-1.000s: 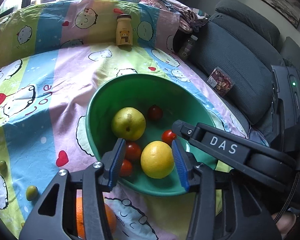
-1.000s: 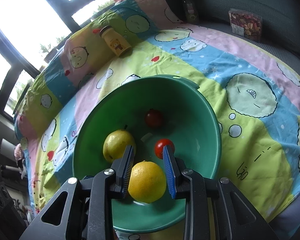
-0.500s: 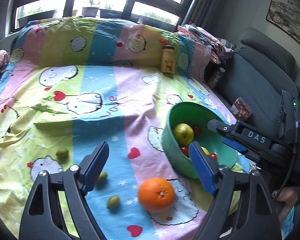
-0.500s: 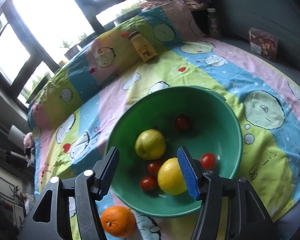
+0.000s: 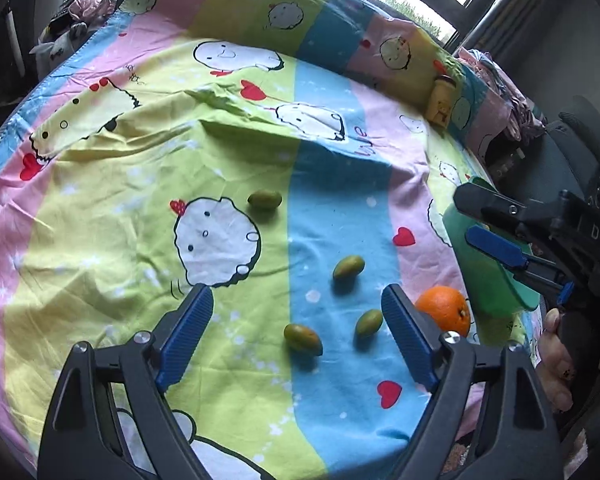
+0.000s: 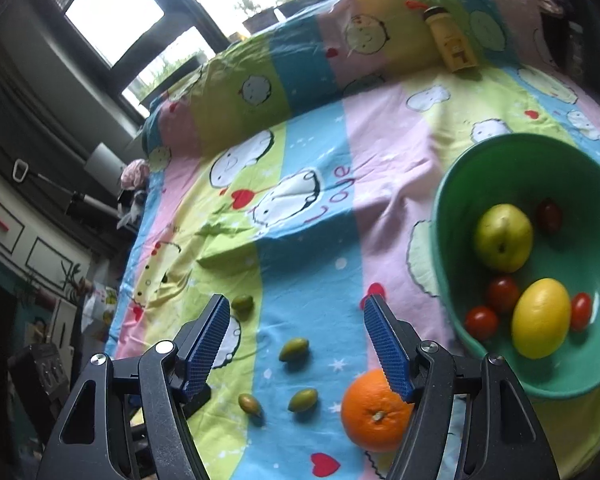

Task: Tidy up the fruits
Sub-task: 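Withdraw the right tool from the basin toward the small green fruits, then lower the right tool onto a small green fruit and close on it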

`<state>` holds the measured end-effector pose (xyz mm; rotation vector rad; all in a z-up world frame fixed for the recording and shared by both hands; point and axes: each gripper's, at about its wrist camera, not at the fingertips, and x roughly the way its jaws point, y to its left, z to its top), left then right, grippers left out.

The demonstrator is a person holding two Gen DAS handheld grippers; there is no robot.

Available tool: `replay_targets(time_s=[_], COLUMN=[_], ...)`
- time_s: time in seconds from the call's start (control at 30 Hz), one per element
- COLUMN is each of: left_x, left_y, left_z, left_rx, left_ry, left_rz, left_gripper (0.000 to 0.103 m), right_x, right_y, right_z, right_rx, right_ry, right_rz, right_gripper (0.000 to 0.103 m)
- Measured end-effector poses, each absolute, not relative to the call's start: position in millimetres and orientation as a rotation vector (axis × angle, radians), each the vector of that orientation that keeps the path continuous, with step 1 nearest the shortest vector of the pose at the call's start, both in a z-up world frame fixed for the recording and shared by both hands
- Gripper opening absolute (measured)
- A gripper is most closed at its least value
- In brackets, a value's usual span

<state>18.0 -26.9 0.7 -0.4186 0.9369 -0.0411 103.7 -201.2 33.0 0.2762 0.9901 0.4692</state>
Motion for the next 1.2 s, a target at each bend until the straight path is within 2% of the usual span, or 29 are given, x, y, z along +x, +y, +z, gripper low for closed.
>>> replay_targets(time_s=[0.13, 0.2, 0.3, 0.37, 0.4, 0.67, 0.93, 1.03, 1.2], left_x=[19, 20, 19, 19, 20, 23, 23, 24, 25], left_y=[-33, -37, -41, -43, -44, -43, -38, -39, -38], left_z=[-9, -13, -17, -19, -21, -31, -34, -35, -35], left_rx=[-0.407, -0.409, -0.414, -0.418, -0.422, -0.45, -0.473, -0.471, -0.482], left_ry=[0.98, 1.005, 1.03, 1.042, 1.05, 1.098, 1.103, 1.105, 1.106], left_rz=[-0.063, -0.081, -0.112, -0.122, -0.126, -0.121, -0.113, -0.113, -0.111], left_gripper=[0.075, 0.07, 0.065, 0.059, 0.058, 0.041, 0.031, 0.026, 0.024], right_x=[106, 106, 109, 111, 111, 114, 119, 119, 118], right_y=[-177, -167, -155, -150, -147, -134, -129, -128, -124], right_z=[16, 9, -2, -8, -10, -24, -31, -34, -38], right_rx=[0.206, 0.168, 0.131, 0.1, 0.083, 0.011, -0.009, -0.02, -0.039], right_ry=[1.055, 1.079, 1.123, 1.147, 1.153, 1.186, 1.205, 1.208, 1.21], right_rz=[0.487, 0.483, 0.481, 0.466, 0.455, 0.419, 0.395, 0.391, 0.379], right_gripper=[0.07, 0.066, 0.054, 0.043, 0.041, 0.038, 0.035, 0.03, 0.024])
